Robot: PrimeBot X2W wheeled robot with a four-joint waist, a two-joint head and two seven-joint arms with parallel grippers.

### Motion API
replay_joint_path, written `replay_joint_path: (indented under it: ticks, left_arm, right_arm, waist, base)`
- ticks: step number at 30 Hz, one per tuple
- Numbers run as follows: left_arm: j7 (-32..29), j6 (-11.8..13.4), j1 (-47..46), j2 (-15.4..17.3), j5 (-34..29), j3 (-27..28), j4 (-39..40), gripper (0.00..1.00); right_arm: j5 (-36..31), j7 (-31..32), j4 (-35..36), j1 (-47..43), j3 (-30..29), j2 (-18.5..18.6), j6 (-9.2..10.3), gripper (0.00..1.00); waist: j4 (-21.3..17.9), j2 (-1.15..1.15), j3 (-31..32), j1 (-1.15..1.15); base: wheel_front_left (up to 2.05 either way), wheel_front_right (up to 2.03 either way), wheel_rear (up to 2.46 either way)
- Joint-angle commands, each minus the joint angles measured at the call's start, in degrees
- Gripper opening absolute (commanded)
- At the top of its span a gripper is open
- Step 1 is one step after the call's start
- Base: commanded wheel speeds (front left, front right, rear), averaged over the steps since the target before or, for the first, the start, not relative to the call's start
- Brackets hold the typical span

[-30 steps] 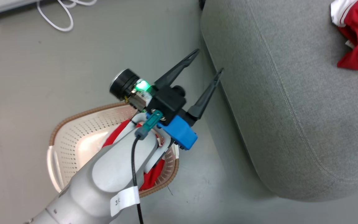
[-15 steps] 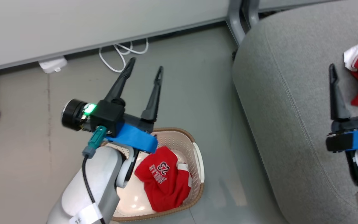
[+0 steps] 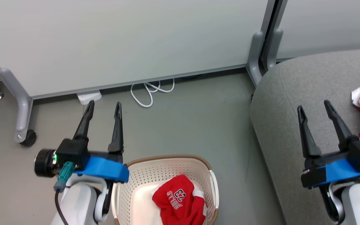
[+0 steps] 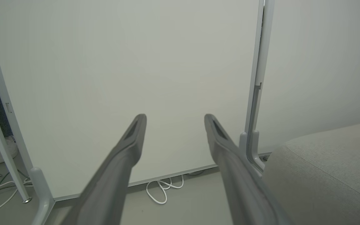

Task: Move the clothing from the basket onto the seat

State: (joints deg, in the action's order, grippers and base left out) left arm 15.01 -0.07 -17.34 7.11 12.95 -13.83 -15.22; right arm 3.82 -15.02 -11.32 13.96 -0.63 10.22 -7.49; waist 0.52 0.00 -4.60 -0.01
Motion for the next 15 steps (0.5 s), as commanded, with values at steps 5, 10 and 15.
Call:
replay_joint_path:
  ticks: [5, 10, 15]
  left_arm:
    - [0.2, -1.7, 5.5, -0.4, -2.0, 3.6, 0.0, 1.0]
    - [0.2, -3.2, 8.5, -0.8, -3.2, 5.8, 0.5, 1.0]
    - [0.2, -4.6, 10.6, -1.4, -4.2, 7.3, 0.5, 1.0]
  right_arm:
    - [0.5, -0.2, -0.8, -4.9, -1.5, -1.7, -0.01, 1.0]
    - [0.6, -0.2, -1.2, -7.8, -3.2, -2.8, -0.01, 1.0]
    - [0.7, -0.2, -1.2, -10.2, -4.8, -4.1, -0.01, 1.0]
  waist:
    - [0.3, 0.0, 3.3, 0.01]
    - [0.6, 0.0, 4.3, 0.01]
    - [1.1, 0.0, 5.1, 0.01]
  base:
    - [0.0, 0.0, 0.0]
    - [0.0, 0.0, 0.0]
    - [0.0, 0.0, 0.0]
